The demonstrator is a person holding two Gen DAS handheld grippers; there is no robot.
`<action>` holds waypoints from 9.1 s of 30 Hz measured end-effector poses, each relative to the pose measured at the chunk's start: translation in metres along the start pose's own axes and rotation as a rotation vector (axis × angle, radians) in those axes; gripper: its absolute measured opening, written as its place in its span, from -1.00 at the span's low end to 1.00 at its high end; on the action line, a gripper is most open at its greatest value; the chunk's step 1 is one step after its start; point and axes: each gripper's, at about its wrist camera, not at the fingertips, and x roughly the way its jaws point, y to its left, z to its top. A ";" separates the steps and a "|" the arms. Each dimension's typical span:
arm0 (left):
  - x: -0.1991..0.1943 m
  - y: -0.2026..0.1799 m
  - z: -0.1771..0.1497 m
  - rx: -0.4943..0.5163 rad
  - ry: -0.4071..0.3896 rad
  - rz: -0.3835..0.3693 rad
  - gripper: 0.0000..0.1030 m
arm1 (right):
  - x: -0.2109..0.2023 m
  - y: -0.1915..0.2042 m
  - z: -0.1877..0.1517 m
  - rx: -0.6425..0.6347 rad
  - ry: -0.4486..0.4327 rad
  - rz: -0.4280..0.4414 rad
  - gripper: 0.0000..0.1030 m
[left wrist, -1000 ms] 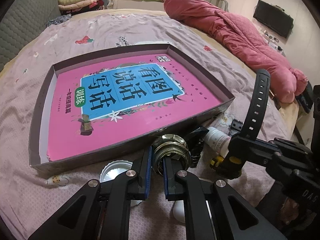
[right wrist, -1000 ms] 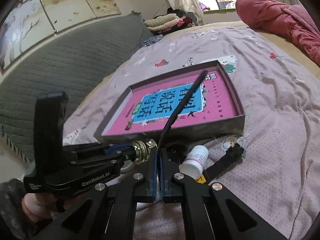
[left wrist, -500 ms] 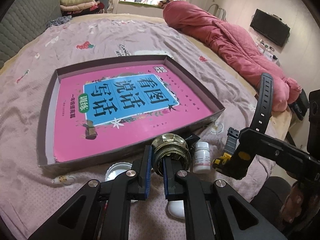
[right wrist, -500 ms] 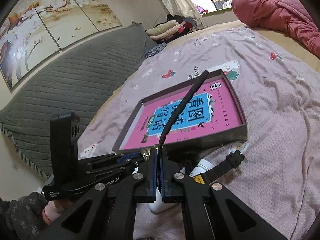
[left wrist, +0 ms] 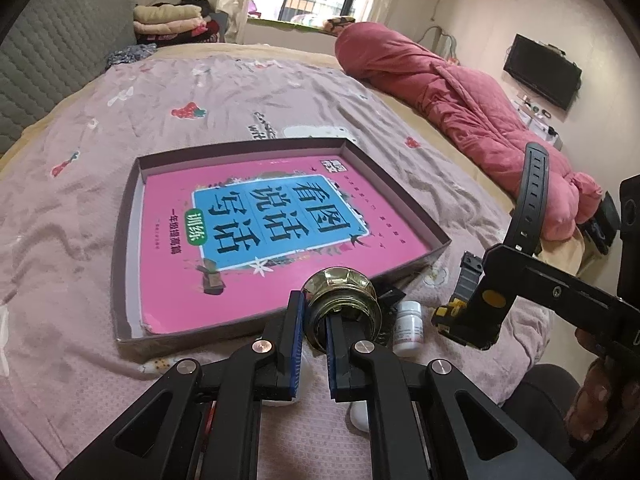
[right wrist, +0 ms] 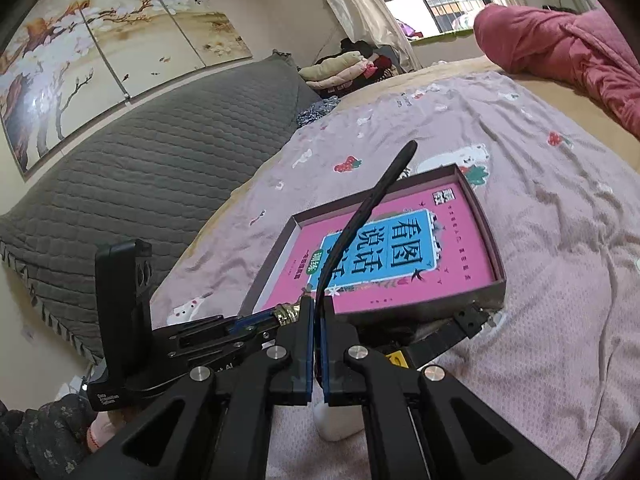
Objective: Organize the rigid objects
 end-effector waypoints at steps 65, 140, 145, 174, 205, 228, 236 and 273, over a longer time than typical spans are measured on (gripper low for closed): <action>0.003 0.055 0.052 -0.093 -0.065 0.197 -0.81 | 0.042 0.012 0.053 -0.102 -0.090 -0.114 -0.95; 0.048 0.073 0.035 -0.115 0.101 0.284 -0.81 | 0.120 0.000 0.000 -0.514 -0.004 -0.537 -0.93; 0.050 0.075 0.033 -0.114 0.103 0.289 -0.81 | 0.120 -0.003 -0.001 -0.508 0.003 -0.533 -0.93; 0.043 0.081 0.032 -0.139 0.161 0.277 -0.81 | 0.103 -0.009 -0.002 -0.442 -0.003 -0.504 -0.93; 0.040 0.085 0.036 -0.164 0.154 0.263 -0.52 | 0.084 -0.007 0.008 -0.426 -0.068 -0.509 -0.50; 0.018 0.088 0.044 -0.180 0.083 0.238 -0.07 | 0.059 0.006 0.017 -0.417 -0.128 -0.506 -0.13; 0.010 0.080 0.047 -0.151 0.047 0.218 -0.01 | 0.043 0.010 0.020 -0.409 -0.153 -0.501 -0.13; -0.033 0.051 0.002 -0.096 -0.008 0.230 0.21 | 0.003 0.038 -0.012 -0.369 -0.077 -0.361 -0.11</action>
